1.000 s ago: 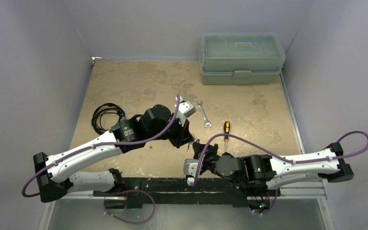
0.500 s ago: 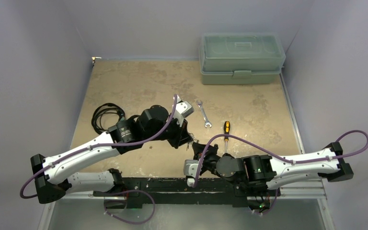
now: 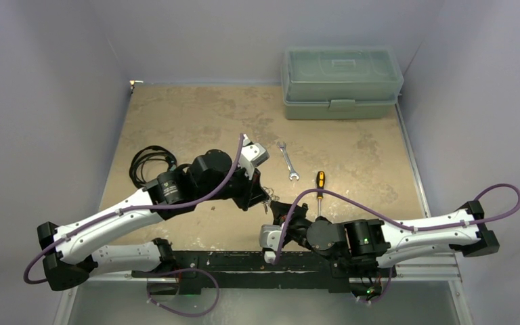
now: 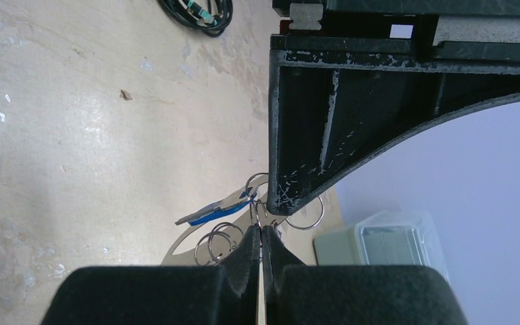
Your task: Put the keys on the keyring
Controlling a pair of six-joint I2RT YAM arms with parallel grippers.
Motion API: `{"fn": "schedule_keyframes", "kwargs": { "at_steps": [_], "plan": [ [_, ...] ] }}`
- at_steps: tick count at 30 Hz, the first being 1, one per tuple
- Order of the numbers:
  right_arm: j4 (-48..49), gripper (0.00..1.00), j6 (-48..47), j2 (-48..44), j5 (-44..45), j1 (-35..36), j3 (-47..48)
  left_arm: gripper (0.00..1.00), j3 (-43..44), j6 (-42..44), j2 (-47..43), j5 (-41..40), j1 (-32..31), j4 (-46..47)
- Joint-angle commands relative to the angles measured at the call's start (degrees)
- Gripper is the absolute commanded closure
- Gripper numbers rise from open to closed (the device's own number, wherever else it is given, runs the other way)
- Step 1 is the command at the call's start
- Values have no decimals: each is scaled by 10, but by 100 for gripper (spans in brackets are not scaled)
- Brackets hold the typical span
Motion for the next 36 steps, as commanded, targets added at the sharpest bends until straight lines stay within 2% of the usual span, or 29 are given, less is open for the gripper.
{"fn": "schedule_keyframes", "kwargs": {
  "at_steps": [1, 26, 32, 36],
  "plan": [
    [28, 100, -8, -11, 19, 3, 0, 100, 7, 1, -17, -14, 2, -16],
    [34, 100, -6, -23, 14, 5, -2, 100, -18, -5, -62, -44, 2, -16],
    [37, 100, -3, -27, 6, 6, -1, 100, -32, 18, -89, -48, 2, 2],
    [48, 100, -3, -41, -16, 6, -3, 80, -56, 54, -127, -53, 2, 34]
  ]
}}
